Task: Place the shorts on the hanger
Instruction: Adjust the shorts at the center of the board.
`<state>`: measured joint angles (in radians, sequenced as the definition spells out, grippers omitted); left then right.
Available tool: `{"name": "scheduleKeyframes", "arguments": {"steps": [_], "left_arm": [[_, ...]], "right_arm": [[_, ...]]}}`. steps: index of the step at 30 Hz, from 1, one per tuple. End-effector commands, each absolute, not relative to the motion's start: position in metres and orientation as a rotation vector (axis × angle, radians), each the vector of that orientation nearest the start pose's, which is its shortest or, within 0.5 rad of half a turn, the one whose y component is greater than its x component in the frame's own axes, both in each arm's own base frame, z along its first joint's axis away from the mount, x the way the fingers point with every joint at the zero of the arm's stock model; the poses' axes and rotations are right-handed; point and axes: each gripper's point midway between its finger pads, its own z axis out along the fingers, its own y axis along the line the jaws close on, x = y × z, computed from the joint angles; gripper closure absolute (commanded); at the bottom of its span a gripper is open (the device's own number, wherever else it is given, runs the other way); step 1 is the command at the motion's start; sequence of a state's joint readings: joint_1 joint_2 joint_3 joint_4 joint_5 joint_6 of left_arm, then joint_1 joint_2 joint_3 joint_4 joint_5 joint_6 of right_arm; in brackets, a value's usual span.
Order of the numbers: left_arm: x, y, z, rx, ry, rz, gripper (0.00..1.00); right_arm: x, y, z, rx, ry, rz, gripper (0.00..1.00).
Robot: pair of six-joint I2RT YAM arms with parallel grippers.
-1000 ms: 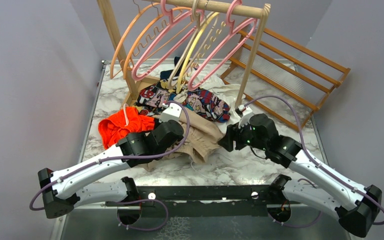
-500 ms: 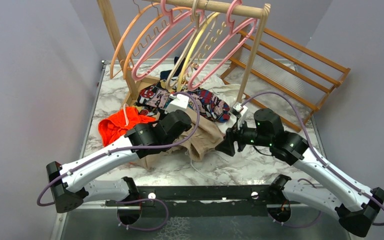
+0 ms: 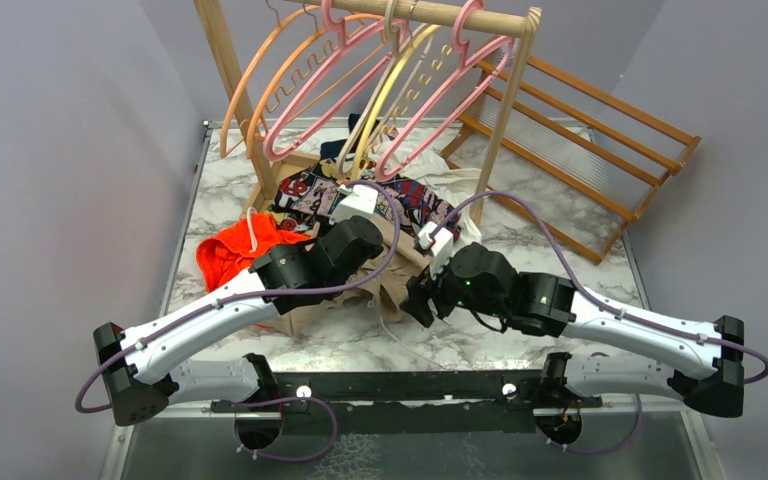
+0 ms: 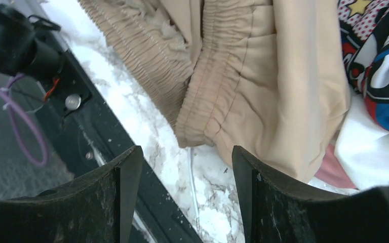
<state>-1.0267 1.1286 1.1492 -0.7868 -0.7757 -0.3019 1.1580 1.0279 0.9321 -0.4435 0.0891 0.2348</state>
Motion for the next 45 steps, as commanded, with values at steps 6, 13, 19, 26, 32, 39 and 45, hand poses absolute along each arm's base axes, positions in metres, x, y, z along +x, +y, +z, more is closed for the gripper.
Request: {"name": "scheduleKeyframes", "arguments": {"steps": [6, 13, 19, 26, 32, 39, 45], "left_arm": [[0.242, -0.173, 0.253, 0.352, 2.027, 0.097, 1.0], [0.241, -0.175, 0.25, 0.356, 2.03, 0.081, 1.0], [0.24, -0.174, 0.25, 0.355, 2.03, 0.07, 1.0], [0.236, -0.174, 0.252, 0.355, 2.029, 0.036, 1.0], [0.229, -0.177, 0.248, 0.376, 2.044, -0.024, 1.0], [0.219, -0.175, 0.243, 0.387, 2.054, -0.092, 1.0], [0.201, -0.187, 0.236, 0.462, 2.046, -0.257, 0.97]], "right_arm": [[0.156, 0.324, 0.219, -0.818, 1.904, 0.575, 0.29], [0.165, 0.325, 0.193, -0.855, 1.936, 0.418, 0.28], [0.178, 0.318, 0.174, -0.851, 1.958, 0.269, 0.28], [0.195, 0.297, 0.161, -0.766, 2.002, 0.045, 0.39], [0.201, 0.276, 0.177, -0.686, 1.985, -0.026, 0.7], [0.188, 0.26, 0.215, -0.673, 1.958, 0.109, 0.99], [0.165, 0.261, 0.293, -0.634, 1.851, 0.457, 0.99]]}}
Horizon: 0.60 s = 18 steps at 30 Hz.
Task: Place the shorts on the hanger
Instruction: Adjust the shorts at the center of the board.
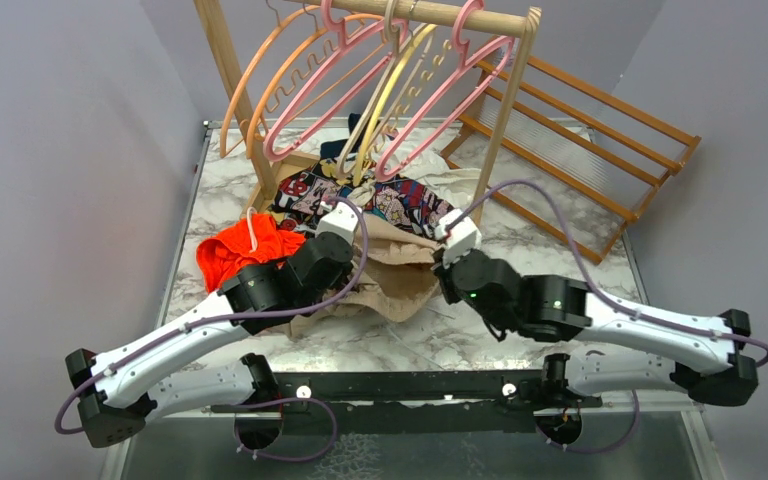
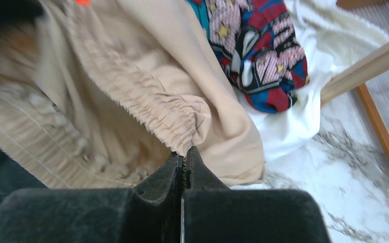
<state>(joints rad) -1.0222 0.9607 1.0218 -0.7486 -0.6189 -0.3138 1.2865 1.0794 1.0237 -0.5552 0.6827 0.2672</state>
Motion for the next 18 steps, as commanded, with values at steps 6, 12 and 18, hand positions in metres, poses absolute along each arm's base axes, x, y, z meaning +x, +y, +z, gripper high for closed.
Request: {"name": "scheduleKeyframes", "arguments": {"steps": [6, 12, 18], "left_arm": [[0.181, -0.205, 0.231, 0.517, 2.004, -0.478, 0.77], [0.169, -0.22, 0.201, 0.524, 2.058, -0.592, 0.55], [0.159, -0.224, 0.183, 0.485, 2.104, -0.666, 0.15]], "right_arm": [[0.152, 0.255, 0.331, -0.549, 1.813, 0.627, 0.99], [0.161, 0.236, 0.294, -0.442, 1.892, 0.519, 0.99], [0.168, 0.225, 0.265, -0.399, 1.927, 0.421, 0.99]]}}
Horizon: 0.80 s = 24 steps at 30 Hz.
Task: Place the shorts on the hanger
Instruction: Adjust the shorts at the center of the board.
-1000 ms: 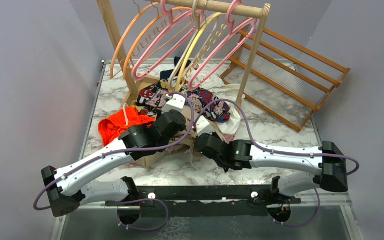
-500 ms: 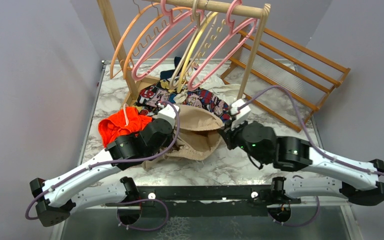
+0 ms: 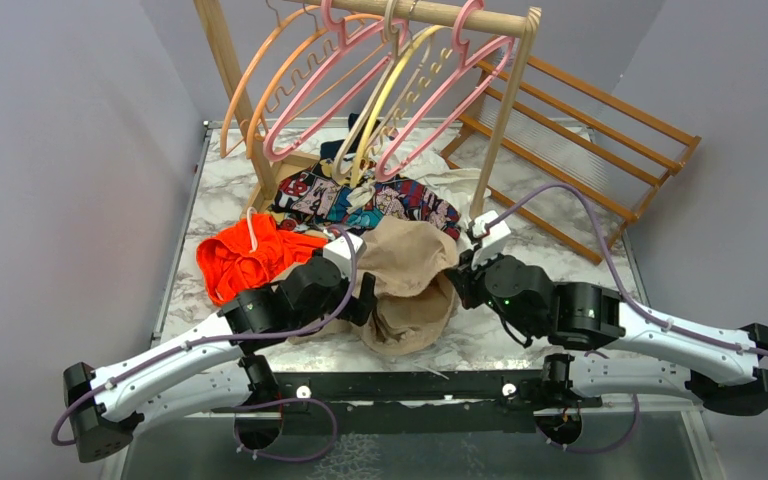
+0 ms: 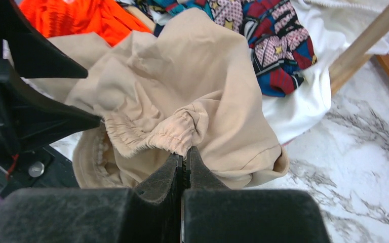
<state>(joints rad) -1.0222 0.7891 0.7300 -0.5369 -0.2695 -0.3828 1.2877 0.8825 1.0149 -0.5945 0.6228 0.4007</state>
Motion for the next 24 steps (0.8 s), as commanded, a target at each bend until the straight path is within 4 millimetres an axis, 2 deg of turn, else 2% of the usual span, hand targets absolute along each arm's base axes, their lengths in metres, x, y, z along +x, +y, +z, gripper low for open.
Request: {"name": "scheduleKeyframes", "arguments": {"steps": [1, 6, 12, 16, 21, 24], "left_arm": [[0.157, -0.224, 0.182, 0.483, 2.105, -0.679, 0.12], [0.145, -0.228, 0.18, 0.497, 2.124, -0.758, 0.06], [0.119, -0.239, 0.173, 0.524, 2.19, -0.914, 0.03], [0.102, -0.248, 0.168, 0.57, 2.223, -0.958, 0.01], [0.07, -0.264, 0.14, 0.645, 2.315, -0.875, 0.01], [0.055, -0.264, 0.119, 0.605, 2.385, -0.823, 0.01]], "right_arm": [[0.168, 0.225, 0.261, -0.402, 1.934, 0.412, 0.99], [0.17, 0.229, 0.249, -0.407, 1.96, 0.383, 0.99], [0.173, 0.23, 0.247, -0.407, 1.961, 0.356, 0.99], [0.173, 0.23, 0.243, -0.412, 1.969, 0.337, 0.99], [0.175, 0.23, 0.237, -0.412, 1.983, 0.324, 0.99], [0.174, 0.227, 0.237, -0.407, 1.988, 0.324, 0.99]]}}
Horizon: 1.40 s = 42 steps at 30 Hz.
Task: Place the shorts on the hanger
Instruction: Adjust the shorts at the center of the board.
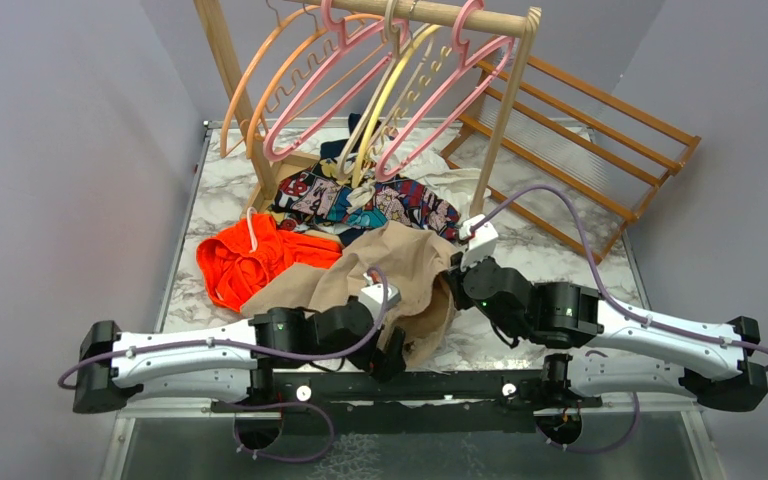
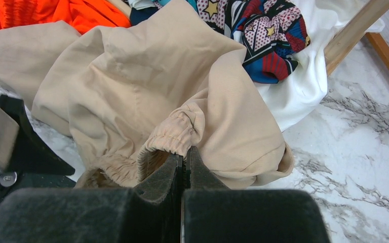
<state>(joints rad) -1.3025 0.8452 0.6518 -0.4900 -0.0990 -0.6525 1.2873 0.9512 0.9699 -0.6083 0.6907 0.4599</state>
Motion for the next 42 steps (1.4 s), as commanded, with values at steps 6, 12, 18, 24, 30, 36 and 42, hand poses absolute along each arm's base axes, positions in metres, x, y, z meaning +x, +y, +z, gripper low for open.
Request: {"name": "scheduleKeyframes", "arguments": {"steps": [6, 12, 18, 24, 30, 36, 42], "left_arm": [[0.062, -0.256, 0.099, 0.499, 2.4, -0.711, 0.12], [0.076, -0.253, 0.089, 0.44, 2.401, -0.574, 0.31], [0.091, -0.253, 0.085, 0.368, 2.378, -0.493, 0.48], [0.119, -0.251, 0.124, 0.352, 2.261, -0.441, 0.79], [0.165, -0.226, 0.174, 0.311, 2.167, -0.366, 1.0], [0.201, -0.205, 0.228, 0.316, 2.064, -0.25, 1.0], [0.22, -0.196, 0.214, 0.403, 2.101, -0.083, 1.0]], "right_arm": [[0.172, 0.226, 0.235, -0.413, 1.99, 0.338, 0.99], [0.17, 0.227, 0.235, -0.419, 1.992, 0.353, 0.99], [0.166, 0.23, 0.233, -0.432, 1.997, 0.388, 0.99], [0.16, 0.234, 0.228, -0.478, 2.002, 0.428, 0.99], [0.154, 0.247, 0.211, -0.524, 2.029, 0.466, 0.99], [0.154, 0.27, 0.223, -0.543, 2.014, 0.53, 0.99], [0.162, 0.28, 0.216, -0.513, 2.029, 0.494, 0.99]]}}
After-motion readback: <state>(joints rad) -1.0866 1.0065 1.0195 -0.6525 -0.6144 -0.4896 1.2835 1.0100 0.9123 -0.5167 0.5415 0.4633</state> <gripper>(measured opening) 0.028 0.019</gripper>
